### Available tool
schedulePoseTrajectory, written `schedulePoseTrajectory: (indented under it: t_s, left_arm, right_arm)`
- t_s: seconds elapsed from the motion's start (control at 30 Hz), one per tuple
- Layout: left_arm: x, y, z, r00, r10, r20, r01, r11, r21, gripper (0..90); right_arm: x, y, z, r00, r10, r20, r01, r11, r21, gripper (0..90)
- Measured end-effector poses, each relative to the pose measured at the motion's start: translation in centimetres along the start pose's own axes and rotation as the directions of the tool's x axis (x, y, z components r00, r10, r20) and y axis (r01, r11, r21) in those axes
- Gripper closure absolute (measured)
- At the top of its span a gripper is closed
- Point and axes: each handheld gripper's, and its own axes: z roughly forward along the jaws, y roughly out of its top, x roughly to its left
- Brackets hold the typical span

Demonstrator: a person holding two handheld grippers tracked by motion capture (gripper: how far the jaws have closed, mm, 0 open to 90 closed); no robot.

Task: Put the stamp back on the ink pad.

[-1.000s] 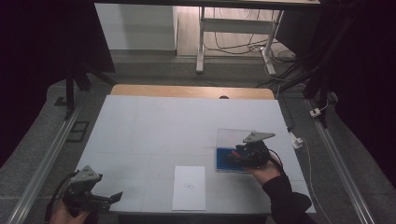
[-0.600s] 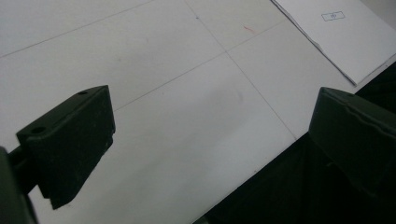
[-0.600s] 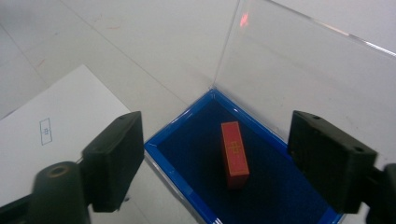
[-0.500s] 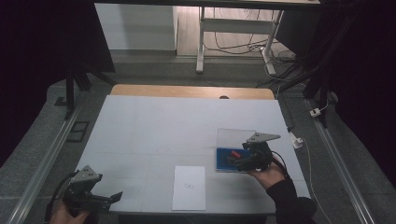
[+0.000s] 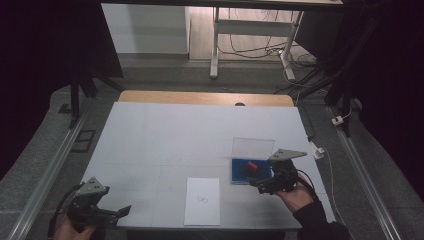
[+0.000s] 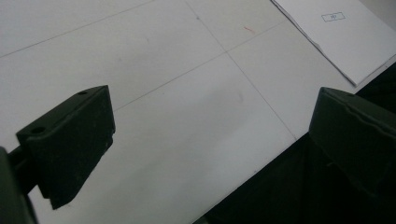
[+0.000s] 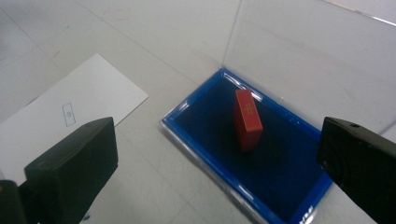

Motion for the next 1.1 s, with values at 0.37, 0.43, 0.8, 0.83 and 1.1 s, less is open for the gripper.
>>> schedulePoseTrajectory:
  t_s: [0.37, 0.43, 0.8, 0.83, 1.1]
  left_arm:
    - [0.1, 0.0, 0.0, 1.0, -0.002, 0.009, 0.002, 1.0, -0.003, 0.7]
    - [0.0, 0.0, 0.0, 1.0, 0.002, 0.007, -0.002, 1.0, -0.002, 0.6]
    - [0.0, 0.0, 0.0, 1.0, -0.002, 0.007, 0.002, 1.0, -0.002, 0.6]
    - [0.0, 0.0, 0.0, 1.0, -0.004, 0.007, 0.004, 1.0, -0.003, 0.6]
    - [0.1, 0.0, 0.0, 1.0, -0.004, 0.008, 0.004, 1.0, -0.002, 0.5]
  right_arm:
    - [0.4, -1.4, -2.0, 0.9992, 0.016, 0.037, -0.015, 0.9995, -0.029, 0.0]
    - [0.4, -1.7, -2.3, 0.9991, 0.023, 0.036, -0.022, 0.999, -0.038, 0.0]
    - [0.1, -3.2, -4.3, 0.9965, 0.056, 0.062, -0.052, 0.9969, -0.059, 0.0]
    - [0.1, -3.3, -4.4, 0.996, 0.056, 0.07, -0.052, 0.997, -0.058, 0.0]
    - [0.0, -4.4, -5.7, 0.9904, 0.081, 0.112, -0.076, 0.996, -0.048, 0.0]
